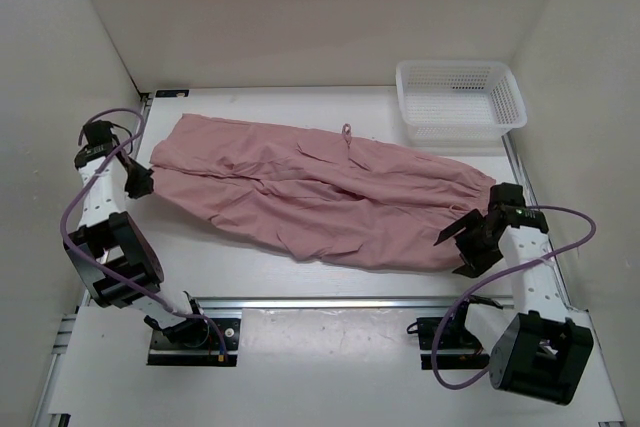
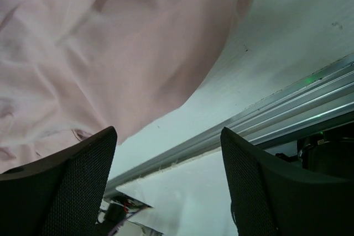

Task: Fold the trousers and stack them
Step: Fold the trousers

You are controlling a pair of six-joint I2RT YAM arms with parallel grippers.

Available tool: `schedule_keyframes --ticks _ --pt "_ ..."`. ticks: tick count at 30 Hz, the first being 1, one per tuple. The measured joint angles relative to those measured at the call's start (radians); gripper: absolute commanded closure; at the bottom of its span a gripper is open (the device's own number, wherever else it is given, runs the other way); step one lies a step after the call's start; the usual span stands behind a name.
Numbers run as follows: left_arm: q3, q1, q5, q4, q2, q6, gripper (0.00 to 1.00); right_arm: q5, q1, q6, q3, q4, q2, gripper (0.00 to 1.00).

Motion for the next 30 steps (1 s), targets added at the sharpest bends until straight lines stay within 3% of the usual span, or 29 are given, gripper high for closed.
schedule_keyframes --ticks 12,13,14,16,17,21,30 --pt "0.005 -0.045 0.026 -0.001 0.0 0.002 0.9 0.129 0.0 0.093 -0.099 0.172 0.119 0.47" --pt "0.007 -0.047 0.027 0.0 0.0 0.002 0.9 0.134 0.0 0.097 -0.108 0.185 0.123 0.52" --pt "0.009 -0.05 0.029 0.0 0.0 0.0 0.9 0.142 0.0 0.1 -0.119 0.203 0.123 0.68" --pt "0.013 -0.055 0.033 -0.001 0.0 -0.002 0.9 0.161 0.0 0.108 -0.131 0.233 0.126 0.84" --pt "0.02 -0.056 0.04 -0.005 0.0 -0.002 0.9 0.173 -0.002 0.111 -0.132 0.246 0.132 1.0" --pt "0.101 -0.061 0.085 -0.05 0.003 -0.002 0.9 0.22 -0.008 0.09 -0.064 0.233 0.147 1.0" --pt "0.394 -0.076 0.132 -0.117 0.003 -0.001 0.9 0.329 -0.007 -0.013 0.291 0.1 0.055 1.0"
